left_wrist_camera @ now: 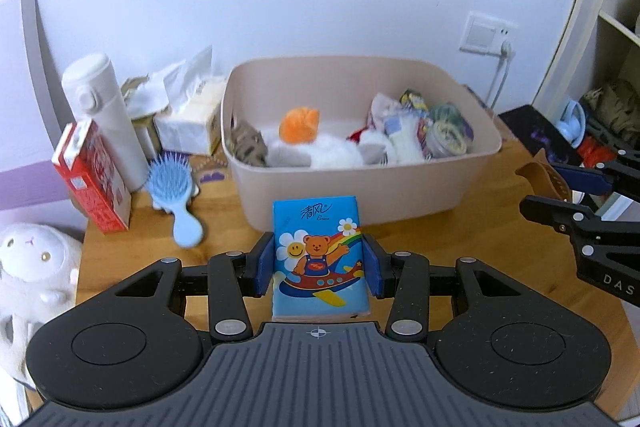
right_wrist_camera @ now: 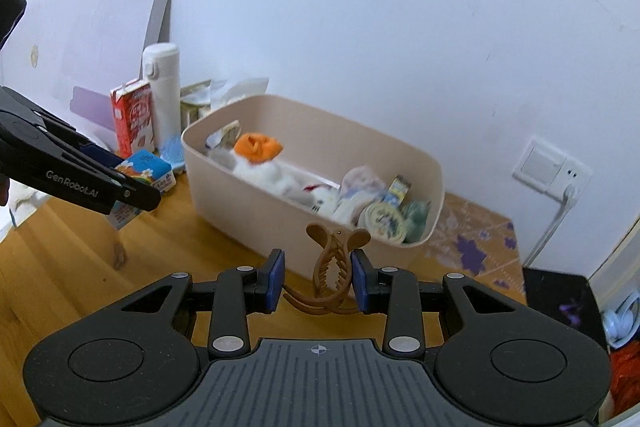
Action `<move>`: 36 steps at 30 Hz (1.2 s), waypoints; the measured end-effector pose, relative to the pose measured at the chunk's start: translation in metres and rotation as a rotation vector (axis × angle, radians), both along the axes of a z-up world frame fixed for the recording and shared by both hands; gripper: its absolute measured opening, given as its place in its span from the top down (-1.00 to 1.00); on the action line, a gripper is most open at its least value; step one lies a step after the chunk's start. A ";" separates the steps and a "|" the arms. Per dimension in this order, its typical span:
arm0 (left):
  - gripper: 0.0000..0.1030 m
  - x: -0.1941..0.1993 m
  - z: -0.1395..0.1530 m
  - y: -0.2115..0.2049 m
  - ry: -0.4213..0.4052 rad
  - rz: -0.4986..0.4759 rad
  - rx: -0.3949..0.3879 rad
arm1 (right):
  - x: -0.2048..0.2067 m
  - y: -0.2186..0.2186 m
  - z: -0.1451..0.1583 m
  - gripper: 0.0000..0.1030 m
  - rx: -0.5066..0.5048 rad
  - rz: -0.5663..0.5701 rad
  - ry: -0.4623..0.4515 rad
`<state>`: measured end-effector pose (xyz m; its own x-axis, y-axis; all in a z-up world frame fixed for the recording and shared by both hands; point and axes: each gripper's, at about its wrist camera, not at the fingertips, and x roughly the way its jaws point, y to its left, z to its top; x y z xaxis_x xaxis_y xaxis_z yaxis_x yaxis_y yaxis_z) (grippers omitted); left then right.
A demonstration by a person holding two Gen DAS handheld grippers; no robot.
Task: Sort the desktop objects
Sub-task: 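Lift tissue pack and clip and carry them over the basket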
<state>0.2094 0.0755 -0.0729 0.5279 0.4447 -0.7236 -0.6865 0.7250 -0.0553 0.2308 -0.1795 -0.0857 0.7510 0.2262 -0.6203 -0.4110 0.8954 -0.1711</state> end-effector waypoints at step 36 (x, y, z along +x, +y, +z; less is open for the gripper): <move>0.11 0.085 0.069 0.045 -0.053 0.002 0.154 | 0.085 -0.027 0.069 0.37 -0.013 0.066 -0.161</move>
<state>0.2943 0.1207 -0.0043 0.5625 0.5492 -0.6180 -0.6869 0.7265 0.0204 0.3160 -0.2069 -0.0170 0.8246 0.2707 -0.4967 -0.4349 0.8649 -0.2507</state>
